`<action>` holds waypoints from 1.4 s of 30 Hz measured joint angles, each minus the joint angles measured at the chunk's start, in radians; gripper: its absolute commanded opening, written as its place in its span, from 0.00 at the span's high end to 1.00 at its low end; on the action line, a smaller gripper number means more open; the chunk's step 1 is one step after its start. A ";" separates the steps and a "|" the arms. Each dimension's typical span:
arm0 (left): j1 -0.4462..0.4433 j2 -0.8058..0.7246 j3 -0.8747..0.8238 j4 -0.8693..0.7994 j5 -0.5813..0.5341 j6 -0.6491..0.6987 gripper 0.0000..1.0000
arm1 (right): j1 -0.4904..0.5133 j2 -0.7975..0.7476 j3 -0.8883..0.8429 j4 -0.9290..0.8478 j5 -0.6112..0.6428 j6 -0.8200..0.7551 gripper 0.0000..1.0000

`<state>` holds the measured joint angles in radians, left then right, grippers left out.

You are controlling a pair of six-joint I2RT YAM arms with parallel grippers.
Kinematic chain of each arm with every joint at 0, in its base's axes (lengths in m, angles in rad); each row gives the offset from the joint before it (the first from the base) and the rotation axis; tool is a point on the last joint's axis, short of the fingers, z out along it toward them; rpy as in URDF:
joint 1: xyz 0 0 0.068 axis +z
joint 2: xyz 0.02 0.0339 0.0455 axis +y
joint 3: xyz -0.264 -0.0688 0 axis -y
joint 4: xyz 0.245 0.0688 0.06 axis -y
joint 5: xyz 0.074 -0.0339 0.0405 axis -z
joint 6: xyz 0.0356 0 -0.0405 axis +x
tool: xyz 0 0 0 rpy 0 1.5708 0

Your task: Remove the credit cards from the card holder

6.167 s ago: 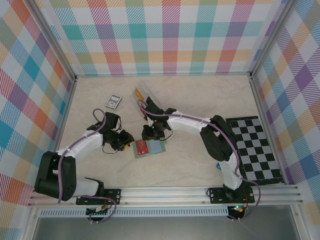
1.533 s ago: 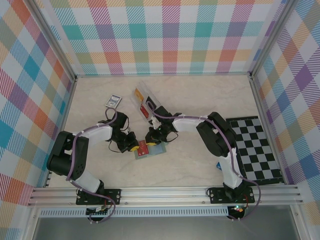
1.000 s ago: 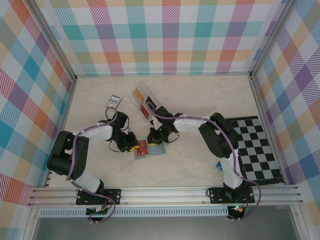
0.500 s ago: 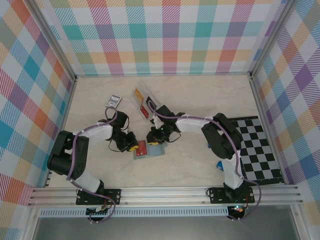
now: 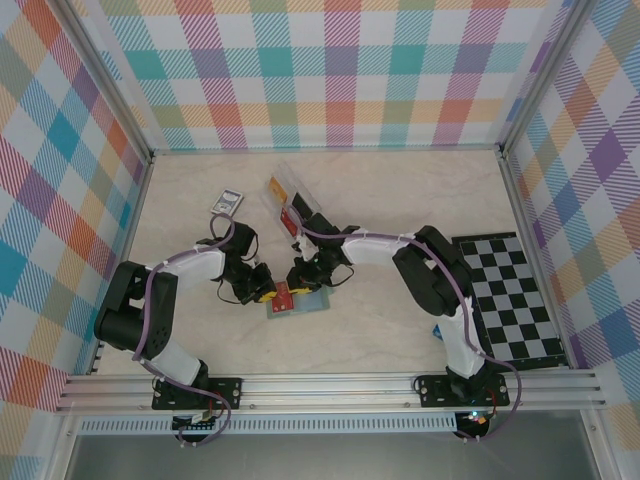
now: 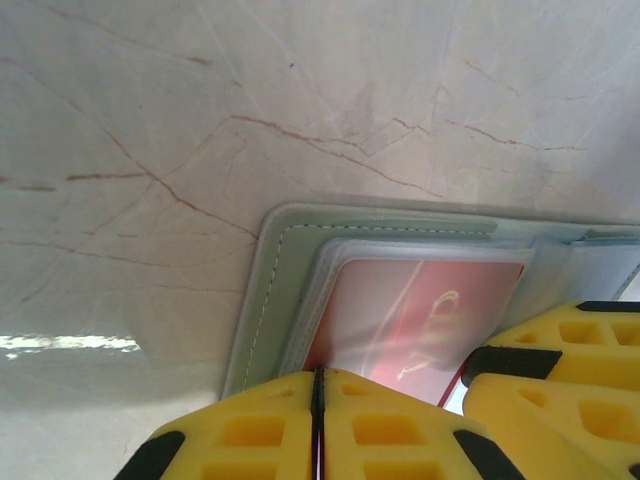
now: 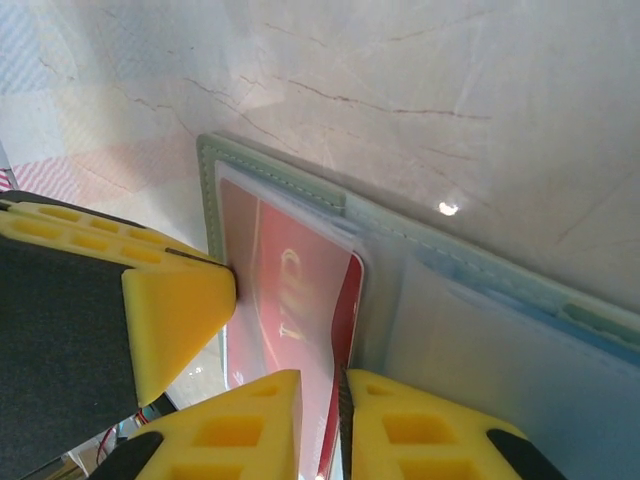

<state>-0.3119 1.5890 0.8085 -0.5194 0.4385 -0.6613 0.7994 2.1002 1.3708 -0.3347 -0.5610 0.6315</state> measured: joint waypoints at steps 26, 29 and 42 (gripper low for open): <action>0.000 -0.001 -0.006 0.008 0.005 0.000 0.94 | 0.005 0.013 0.002 0.008 0.006 0.000 0.86; 0.000 -0.002 -0.007 0.010 0.006 0.000 0.94 | 0.004 0.013 0.002 0.008 0.005 0.000 0.86; 0.001 -0.009 -0.021 0.028 0.014 -0.004 0.94 | -0.010 0.029 0.002 0.020 -0.046 0.005 0.93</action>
<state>-0.3107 1.5799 0.7879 -0.4915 0.4522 -0.6655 0.7895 2.1292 1.3727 -0.3145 -0.6071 0.6365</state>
